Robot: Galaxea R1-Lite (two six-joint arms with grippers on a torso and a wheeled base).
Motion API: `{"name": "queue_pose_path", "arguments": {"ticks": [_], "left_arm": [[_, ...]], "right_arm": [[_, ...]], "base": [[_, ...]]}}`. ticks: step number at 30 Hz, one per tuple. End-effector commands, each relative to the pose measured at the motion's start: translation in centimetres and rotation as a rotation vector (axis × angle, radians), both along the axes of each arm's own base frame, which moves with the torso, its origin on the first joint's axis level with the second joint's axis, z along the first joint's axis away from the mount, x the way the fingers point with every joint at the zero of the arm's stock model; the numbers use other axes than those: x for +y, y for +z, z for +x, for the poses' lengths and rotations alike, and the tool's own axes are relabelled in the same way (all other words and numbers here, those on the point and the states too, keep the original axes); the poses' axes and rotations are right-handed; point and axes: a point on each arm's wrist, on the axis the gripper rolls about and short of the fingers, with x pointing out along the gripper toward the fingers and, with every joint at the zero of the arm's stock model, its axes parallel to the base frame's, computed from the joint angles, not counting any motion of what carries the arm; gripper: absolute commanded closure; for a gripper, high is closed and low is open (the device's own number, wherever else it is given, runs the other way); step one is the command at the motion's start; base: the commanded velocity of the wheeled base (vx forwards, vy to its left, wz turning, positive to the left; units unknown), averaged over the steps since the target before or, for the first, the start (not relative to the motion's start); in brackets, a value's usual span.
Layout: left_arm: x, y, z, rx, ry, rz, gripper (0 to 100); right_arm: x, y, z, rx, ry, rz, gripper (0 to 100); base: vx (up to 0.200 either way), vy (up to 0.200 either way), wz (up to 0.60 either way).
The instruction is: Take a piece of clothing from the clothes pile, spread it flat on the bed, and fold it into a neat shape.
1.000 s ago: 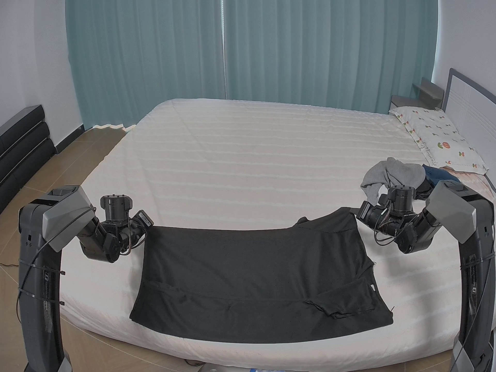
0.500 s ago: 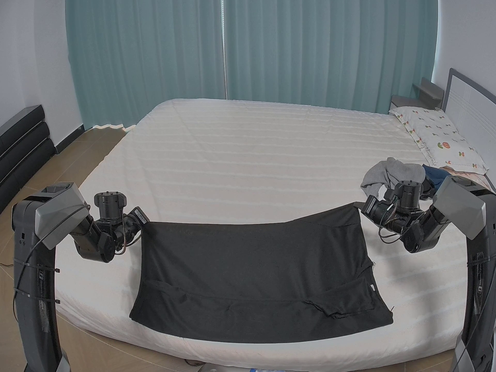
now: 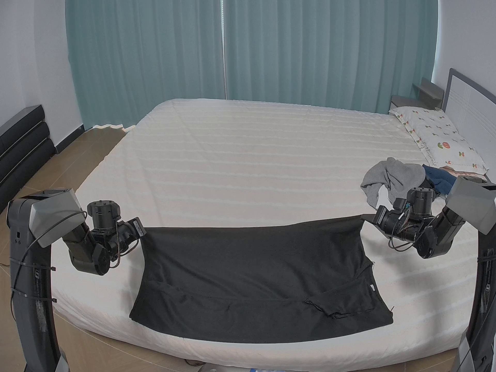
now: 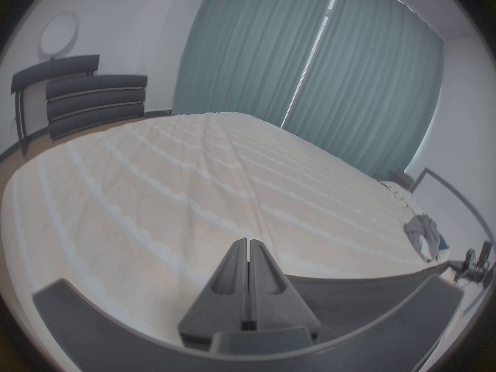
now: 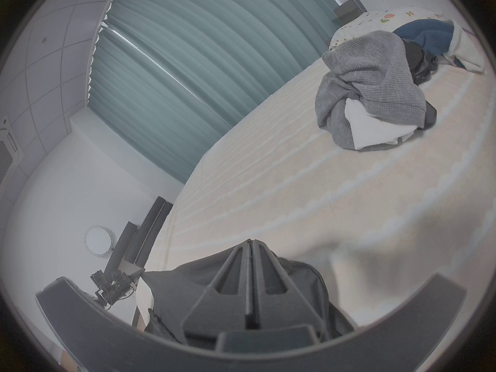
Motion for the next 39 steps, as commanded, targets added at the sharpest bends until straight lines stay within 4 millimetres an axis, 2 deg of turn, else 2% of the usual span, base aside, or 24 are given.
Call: {"name": "queue_pose_path", "arguments": {"ticks": [1, 3, 9, 15, 22, 33, 39], "left_arm": [[0.4, -0.5, -1.7, 0.013, -0.035, 0.074, 100], [0.3, -0.5, -2.1, 0.004, -0.052, 0.097, 100], [0.1, -0.7, -3.1, -0.005, -0.097, 0.158, 100], [-0.1, -1.7, -5.7, 0.029, -0.228, 0.296, 100], [-0.2, -2.7, -8.2, 0.114, -0.329, 0.444, 100], [-0.4, -3.9, -9.7, 0.183, -0.402, 0.512, 100], [-0.6, -4.2, -10.3, 0.206, -0.417, 0.511, 100]], "right_arm": [[-0.3, -0.1, -2.0, 0.031, 0.021, -0.035, 100], [-0.4, -0.8, -3.0, 0.054, 0.035, -0.067, 100], [-1.0, -1.2, -5.4, 0.084, 0.064, -0.124, 100], [-2.2, -2.0, -7.7, 0.098, 0.086, -0.171, 100], [-2.0, -3.8, -9.8, 0.157, 0.146, -0.232, 100], [-1.7, -5.8, -11.2, 0.218, 0.197, -0.274, 100], [-1.7, -6.0, -11.2, 0.228, 0.199, -0.283, 100]], "base": [[0.0, 0.0, 0.0], [0.0, 0.0, 0.0], [0.0, 0.0, 0.0], [0.0, 0.0, 0.0], [0.0, 0.0, 0.0], [0.0, 0.0, 0.0], [0.0, 0.0, 0.0]]}}
